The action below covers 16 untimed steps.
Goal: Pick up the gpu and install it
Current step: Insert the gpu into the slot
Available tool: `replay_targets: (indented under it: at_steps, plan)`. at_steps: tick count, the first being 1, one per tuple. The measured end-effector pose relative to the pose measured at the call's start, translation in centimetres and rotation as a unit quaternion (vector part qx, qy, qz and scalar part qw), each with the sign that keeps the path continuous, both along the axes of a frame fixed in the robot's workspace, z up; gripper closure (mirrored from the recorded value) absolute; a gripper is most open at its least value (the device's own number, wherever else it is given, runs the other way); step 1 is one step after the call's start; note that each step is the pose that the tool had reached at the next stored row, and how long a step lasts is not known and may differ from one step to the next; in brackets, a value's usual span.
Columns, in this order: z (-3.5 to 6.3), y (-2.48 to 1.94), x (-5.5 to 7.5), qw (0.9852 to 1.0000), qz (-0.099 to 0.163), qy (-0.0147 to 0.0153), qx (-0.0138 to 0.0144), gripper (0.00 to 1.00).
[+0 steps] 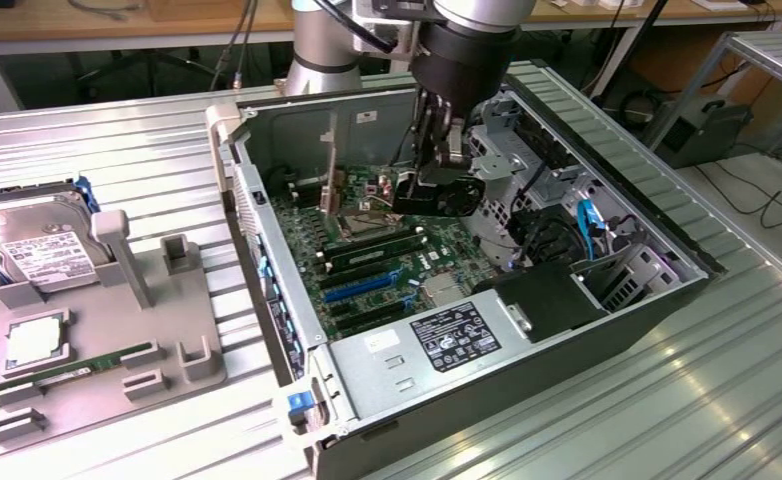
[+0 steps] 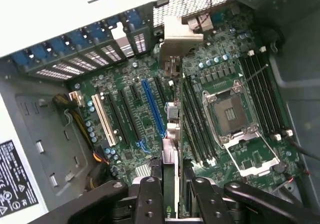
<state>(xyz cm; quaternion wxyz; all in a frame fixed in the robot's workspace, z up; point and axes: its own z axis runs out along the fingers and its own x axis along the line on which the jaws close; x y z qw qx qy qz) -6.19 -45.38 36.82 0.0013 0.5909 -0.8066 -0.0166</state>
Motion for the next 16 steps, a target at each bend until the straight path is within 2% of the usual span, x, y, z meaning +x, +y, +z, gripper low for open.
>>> replay_targets:
  at_steps: [3,6,9,10,12,14,15,16]
  plan:
    - [-0.07,0.00,0.0,0.9995,0.031,-0.0008,0.0000,0.74]
    - [-0.20,0.00,0.0,0.9983,0.059,-0.0014,0.0000,0.74]
    - [-0.55,0.00,0.0,0.9957,0.092,-0.0016,0.0001,0.74]
    - [-0.89,0.00,0.0,0.9938,0.111,-0.0016,0.0001,0.74]
    - [-1.34,0.00,-0.2,0.9925,0.122,-0.0016,0.0002,0.74]
    - [-2.11,-0.04,-1.0,0.9918,0.128,-0.0016,0.0002,0.74]
    - [-3.17,-0.21,-2.3,0.9914,0.131,-0.0016,0.0002,0.74]
    - [-4.22,-0.63,-3.4,0.9909,0.134,-0.0015,0.0001,0.74]
